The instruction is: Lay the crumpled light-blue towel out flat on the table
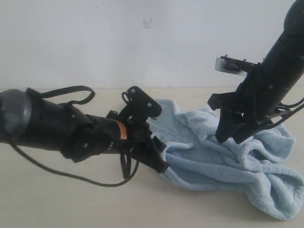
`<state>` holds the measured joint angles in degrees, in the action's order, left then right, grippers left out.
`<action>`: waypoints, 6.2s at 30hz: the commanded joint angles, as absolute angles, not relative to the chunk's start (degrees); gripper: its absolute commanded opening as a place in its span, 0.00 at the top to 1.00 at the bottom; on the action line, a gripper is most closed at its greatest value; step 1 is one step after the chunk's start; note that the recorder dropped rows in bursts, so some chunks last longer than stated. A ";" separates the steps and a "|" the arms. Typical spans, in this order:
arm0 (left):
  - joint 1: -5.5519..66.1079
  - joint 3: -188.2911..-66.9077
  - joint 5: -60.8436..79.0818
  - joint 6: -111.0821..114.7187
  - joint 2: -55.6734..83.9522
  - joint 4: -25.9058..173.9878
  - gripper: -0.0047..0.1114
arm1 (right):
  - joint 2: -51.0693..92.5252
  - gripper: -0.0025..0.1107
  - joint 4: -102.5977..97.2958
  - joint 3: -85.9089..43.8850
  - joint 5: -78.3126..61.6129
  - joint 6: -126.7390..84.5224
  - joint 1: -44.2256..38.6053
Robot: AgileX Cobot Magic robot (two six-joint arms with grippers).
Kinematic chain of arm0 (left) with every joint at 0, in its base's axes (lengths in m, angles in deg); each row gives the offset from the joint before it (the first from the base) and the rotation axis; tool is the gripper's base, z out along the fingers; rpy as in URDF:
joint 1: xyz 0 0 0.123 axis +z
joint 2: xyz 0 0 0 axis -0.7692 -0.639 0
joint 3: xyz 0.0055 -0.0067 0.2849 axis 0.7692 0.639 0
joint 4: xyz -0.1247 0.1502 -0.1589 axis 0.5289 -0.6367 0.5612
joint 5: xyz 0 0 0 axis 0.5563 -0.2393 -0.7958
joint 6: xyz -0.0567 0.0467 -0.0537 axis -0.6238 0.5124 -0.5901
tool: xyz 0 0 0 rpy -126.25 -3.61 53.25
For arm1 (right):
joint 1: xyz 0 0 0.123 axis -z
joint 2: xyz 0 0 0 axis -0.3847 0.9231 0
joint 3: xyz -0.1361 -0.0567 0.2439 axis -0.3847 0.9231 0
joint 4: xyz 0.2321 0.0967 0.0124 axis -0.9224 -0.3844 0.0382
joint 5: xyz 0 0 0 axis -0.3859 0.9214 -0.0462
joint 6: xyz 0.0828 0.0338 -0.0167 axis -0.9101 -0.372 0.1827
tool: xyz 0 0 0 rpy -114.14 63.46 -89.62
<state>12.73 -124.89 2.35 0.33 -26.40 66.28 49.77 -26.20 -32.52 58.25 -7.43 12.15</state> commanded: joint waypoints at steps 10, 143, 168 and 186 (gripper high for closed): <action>12.42 -139.38 18.67 -5.20 -37.62 65.16 0.89 | 49.19 0.60 -26.13 -32.77 57.76 -7.50 12.10; 13.09 -118.31 65.14 -29.79 -18.43 39.20 0.31 | 35.99 0.49 12.62 -3.72 40.17 -37.76 2.08; 13.00 -120.30 55.60 3.48 -13.56 70.48 0.85 | 36.39 0.97 12.77 -3.48 32.84 -27.42 2.08; 15.39 -117.23 61.18 -18.69 -13.56 48.56 0.88 | 36.34 0.78 2.66 5.16 34.44 -24.80 15.76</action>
